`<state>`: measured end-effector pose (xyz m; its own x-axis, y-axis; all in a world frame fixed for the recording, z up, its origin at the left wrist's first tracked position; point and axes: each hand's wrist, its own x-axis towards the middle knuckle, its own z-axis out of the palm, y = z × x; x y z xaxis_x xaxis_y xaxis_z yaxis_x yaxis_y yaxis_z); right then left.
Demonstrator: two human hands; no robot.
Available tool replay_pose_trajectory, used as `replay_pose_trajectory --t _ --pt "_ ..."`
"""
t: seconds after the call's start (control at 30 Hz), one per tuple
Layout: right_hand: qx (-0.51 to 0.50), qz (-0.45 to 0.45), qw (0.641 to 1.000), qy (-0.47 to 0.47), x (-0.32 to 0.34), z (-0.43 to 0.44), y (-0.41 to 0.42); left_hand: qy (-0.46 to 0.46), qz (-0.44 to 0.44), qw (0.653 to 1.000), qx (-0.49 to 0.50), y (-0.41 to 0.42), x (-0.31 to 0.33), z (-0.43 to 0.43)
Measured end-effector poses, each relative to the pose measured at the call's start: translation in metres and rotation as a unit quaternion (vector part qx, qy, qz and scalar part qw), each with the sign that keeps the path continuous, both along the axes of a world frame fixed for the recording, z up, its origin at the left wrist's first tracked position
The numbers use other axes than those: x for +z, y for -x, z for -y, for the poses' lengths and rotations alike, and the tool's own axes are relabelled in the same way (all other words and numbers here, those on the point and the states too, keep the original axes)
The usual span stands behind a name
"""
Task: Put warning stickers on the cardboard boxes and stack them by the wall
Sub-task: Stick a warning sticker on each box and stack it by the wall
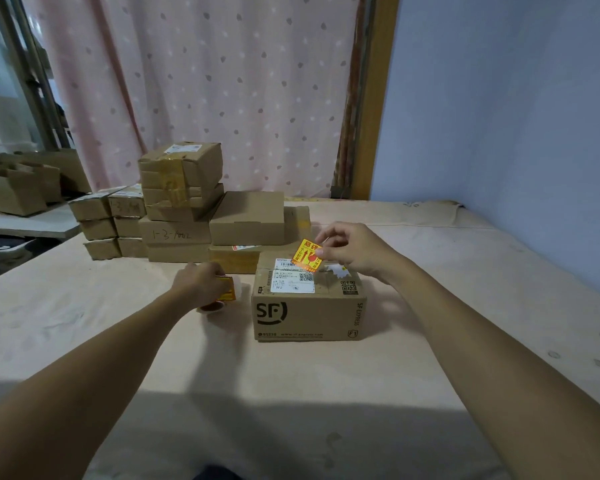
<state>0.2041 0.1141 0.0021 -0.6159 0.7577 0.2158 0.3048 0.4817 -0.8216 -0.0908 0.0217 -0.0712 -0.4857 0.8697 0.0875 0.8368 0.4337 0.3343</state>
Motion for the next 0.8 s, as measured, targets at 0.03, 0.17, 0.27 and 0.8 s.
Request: replay_pose_trajectory --t 0.03,0.17,0.27,0.8 --pt "0.0 0.013 1.0 -0.002 -0.001 -0.001 -0.003 0.013 -0.032 0.999 -0.005 0.001 0.0 -0.002" --pt "-0.02 0.032 0.999 0.004 -0.002 -0.003 -0.013 0.056 -0.055 0.997 -0.015 0.006 -0.006 -0.01" --pt "-0.034 0.047 0.998 0.024 -0.005 -0.004 -0.018 0.036 -0.017 0.999 0.0 0.007 -0.01 -0.012" --pt "-0.101 0.073 0.992 0.016 -0.024 -0.004 -0.019 -0.262 -0.019 0.919 -0.293 -0.102 0.043 -0.013"
